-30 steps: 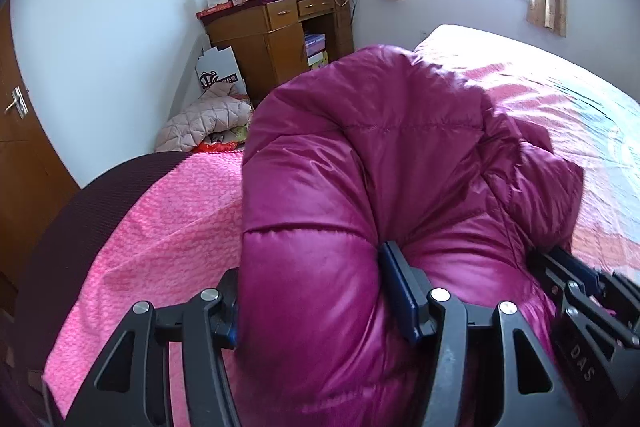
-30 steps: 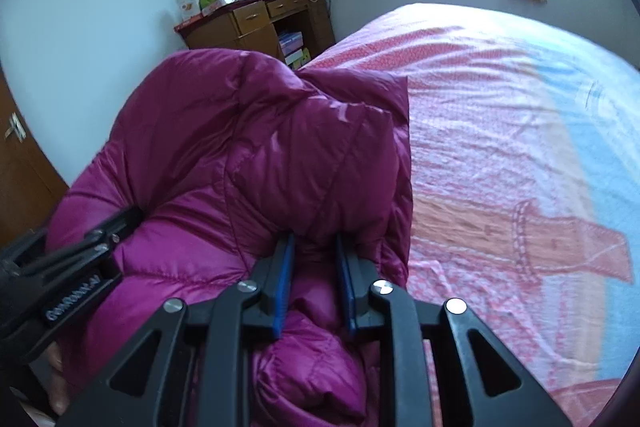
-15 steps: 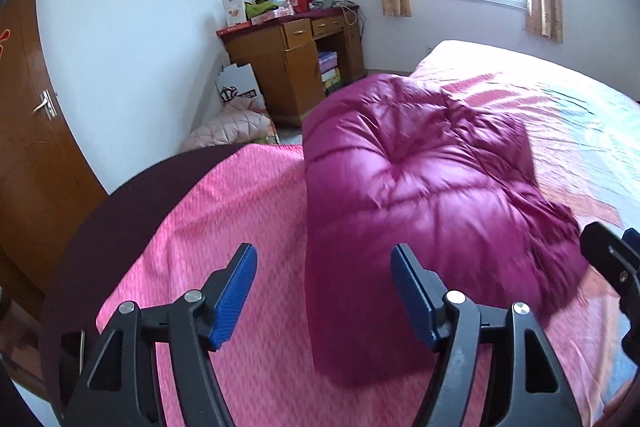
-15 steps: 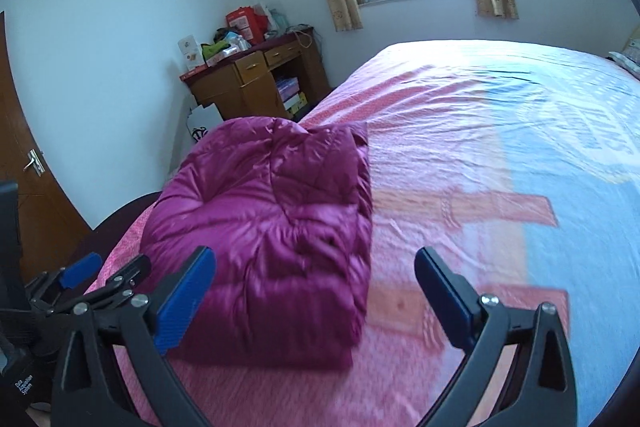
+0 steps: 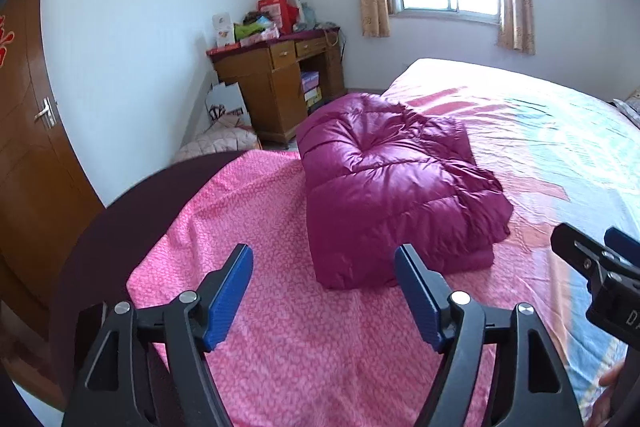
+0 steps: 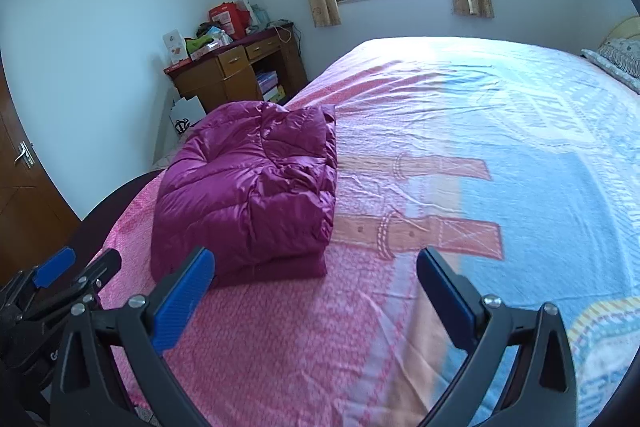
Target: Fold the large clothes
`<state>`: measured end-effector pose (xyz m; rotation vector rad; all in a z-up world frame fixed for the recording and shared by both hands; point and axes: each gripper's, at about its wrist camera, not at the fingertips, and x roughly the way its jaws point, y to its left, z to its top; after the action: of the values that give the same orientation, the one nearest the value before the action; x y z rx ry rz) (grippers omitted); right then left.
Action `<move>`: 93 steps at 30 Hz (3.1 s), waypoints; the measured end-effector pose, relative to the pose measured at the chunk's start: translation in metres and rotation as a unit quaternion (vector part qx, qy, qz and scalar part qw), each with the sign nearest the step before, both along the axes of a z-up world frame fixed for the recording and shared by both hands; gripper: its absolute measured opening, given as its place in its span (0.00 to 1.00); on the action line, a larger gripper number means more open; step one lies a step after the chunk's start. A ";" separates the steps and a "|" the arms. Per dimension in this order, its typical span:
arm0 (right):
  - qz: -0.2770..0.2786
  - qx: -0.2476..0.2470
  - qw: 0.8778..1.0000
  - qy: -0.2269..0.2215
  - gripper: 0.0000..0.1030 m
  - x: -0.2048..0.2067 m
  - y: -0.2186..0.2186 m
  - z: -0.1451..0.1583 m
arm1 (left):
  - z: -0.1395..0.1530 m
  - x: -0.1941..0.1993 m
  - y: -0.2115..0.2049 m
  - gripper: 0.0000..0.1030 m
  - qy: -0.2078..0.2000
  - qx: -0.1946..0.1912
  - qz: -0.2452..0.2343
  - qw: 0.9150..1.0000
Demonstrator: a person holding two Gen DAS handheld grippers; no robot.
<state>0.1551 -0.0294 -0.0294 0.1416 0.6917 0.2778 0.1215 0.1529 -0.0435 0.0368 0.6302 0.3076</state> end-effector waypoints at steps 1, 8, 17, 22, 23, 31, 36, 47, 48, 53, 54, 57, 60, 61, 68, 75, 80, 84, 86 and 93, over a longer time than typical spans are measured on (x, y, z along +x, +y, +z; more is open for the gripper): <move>0.000 -0.003 1.000 -0.004 1.00 -0.005 0.000 0.003 | 0.003 -0.005 -0.003 0.72 -0.004 0.009 -0.001 1.000; 0.002 -0.003 0.999 -0.047 1.00 -0.031 0.006 0.038 | 0.030 -0.031 -0.002 0.73 -0.035 0.020 -0.006 0.999; -0.003 -0.002 0.991 -0.131 1.00 -0.060 0.012 0.076 | 0.060 -0.049 -0.005 0.87 -0.087 0.040 0.008 0.995; -0.012 0.004 0.990 -0.144 1.00 -0.062 0.006 0.081 | 0.064 -0.050 -0.010 0.88 -0.092 0.036 0.010 0.995; -0.014 0.006 0.990 -0.143 1.00 -0.061 0.004 0.080 | 0.064 -0.052 -0.011 0.88 -0.095 0.035 0.010 0.995; -0.023 0.019 0.989 -0.142 1.00 -0.060 -0.005 0.080 | 0.066 -0.053 -0.019 0.88 -0.099 0.044 0.007 0.994; -0.020 0.011 0.989 -0.145 1.00 -0.061 -0.001 0.080 | 0.065 -0.054 -0.021 0.88 -0.098 0.044 0.003 0.994; -0.020 0.013 0.990 -0.140 1.00 -0.060 -0.004 0.077 | 0.061 -0.050 -0.019 0.88 -0.088 0.036 0.005 0.995; -0.020 0.013 0.990 -0.140 1.00 -0.060 -0.004 0.077 | 0.060 -0.050 -0.019 0.88 -0.088 0.036 0.005 0.995; -0.021 0.013 0.990 -0.139 1.00 -0.060 -0.005 0.077 | 0.061 -0.049 -0.018 0.88 -0.088 0.038 0.005 0.995; -0.021 0.013 0.990 -0.139 1.00 -0.059 -0.005 0.076 | 0.061 -0.050 -0.019 0.88 -0.088 0.037 0.006 0.995; -0.023 0.012 0.990 -0.137 1.00 -0.058 -0.006 0.075 | 0.060 -0.049 -0.019 0.88 -0.088 0.038 0.006 0.995; -0.024 0.015 0.990 -0.135 1.00 -0.057 -0.007 0.075 | 0.060 -0.049 -0.019 0.88 -0.088 0.038 0.006 0.995; -0.025 0.015 0.990 -0.135 1.00 -0.058 -0.007 0.075 | 0.060 -0.049 -0.019 0.88 -0.088 0.038 0.006 0.995; -0.023 0.015 0.991 -0.132 1.00 -0.057 -0.008 0.074 | 0.060 -0.049 -0.018 0.88 -0.087 0.038 0.007 0.995; -0.025 0.015 0.991 -0.132 1.00 -0.058 -0.008 0.074 | 0.059 -0.048 -0.019 0.88 -0.088 0.039 0.008 0.995; -0.026 0.015 0.991 -0.131 1.00 -0.058 -0.008 0.073 | 0.059 -0.049 -0.019 0.88 -0.088 0.039 0.008 0.995; -0.026 0.015 0.991 -0.132 1.00 -0.058 -0.007 0.073 | 0.059 -0.049 -0.019 0.88 -0.088 0.040 0.007 0.995; -0.026 0.015 0.991 -0.131 1.00 -0.058 -0.007 0.073 | 0.058 -0.048 -0.020 0.88 -0.087 0.041 0.007 0.995; -0.031 0.017 0.991 -0.126 1.00 -0.057 -0.006 0.070 | 0.054 -0.043 -0.020 0.88 -0.080 0.038 0.012 0.996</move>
<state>0.0985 -0.0358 0.0410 0.1574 0.4313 0.2422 0.0786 0.1327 0.0107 0.0767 0.4607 0.3543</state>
